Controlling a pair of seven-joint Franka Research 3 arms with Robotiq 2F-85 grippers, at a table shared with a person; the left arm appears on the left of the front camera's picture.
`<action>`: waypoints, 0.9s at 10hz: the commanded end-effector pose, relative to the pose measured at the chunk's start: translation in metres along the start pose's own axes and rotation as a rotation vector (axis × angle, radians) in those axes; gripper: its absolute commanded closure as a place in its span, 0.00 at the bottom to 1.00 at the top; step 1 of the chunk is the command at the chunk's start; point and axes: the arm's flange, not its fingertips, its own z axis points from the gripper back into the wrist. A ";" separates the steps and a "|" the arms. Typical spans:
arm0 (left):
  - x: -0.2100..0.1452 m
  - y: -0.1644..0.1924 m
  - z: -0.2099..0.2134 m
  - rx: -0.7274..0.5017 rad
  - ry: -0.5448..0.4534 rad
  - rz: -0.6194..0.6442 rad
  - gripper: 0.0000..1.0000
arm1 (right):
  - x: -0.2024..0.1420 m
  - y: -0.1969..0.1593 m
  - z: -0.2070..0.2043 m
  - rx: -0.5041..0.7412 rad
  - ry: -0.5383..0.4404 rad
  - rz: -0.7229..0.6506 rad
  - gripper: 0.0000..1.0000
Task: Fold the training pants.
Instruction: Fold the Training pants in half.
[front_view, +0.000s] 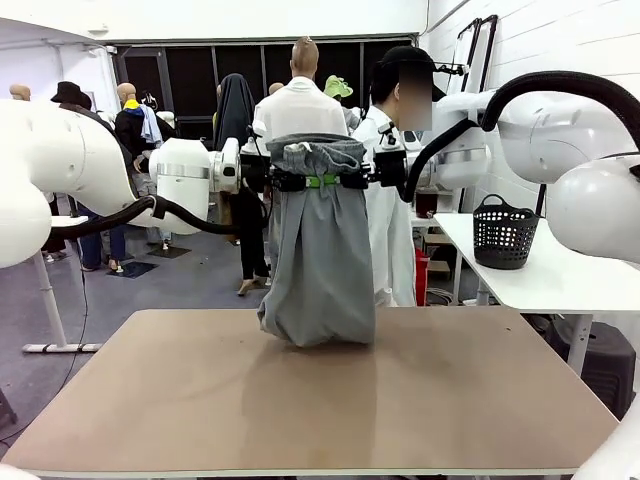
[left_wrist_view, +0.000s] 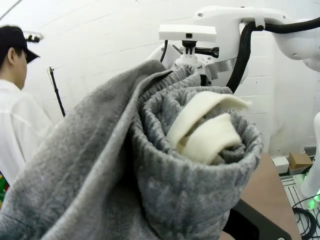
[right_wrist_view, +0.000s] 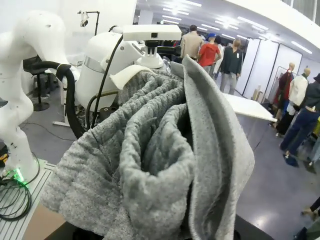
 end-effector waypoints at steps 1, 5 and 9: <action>-0.023 -0.001 -0.020 -0.019 -0.020 0.005 1.00 | -0.018 0.026 -0.023 0.053 -0.025 -0.012 1.00; -0.060 -0.047 -0.016 -0.080 -0.033 0.093 1.00 | -0.053 0.067 -0.013 0.049 -0.013 -0.118 1.00; -0.107 -0.107 -0.001 -0.146 -0.032 0.322 1.00 | -0.097 0.119 -0.003 0.018 -0.033 -0.305 1.00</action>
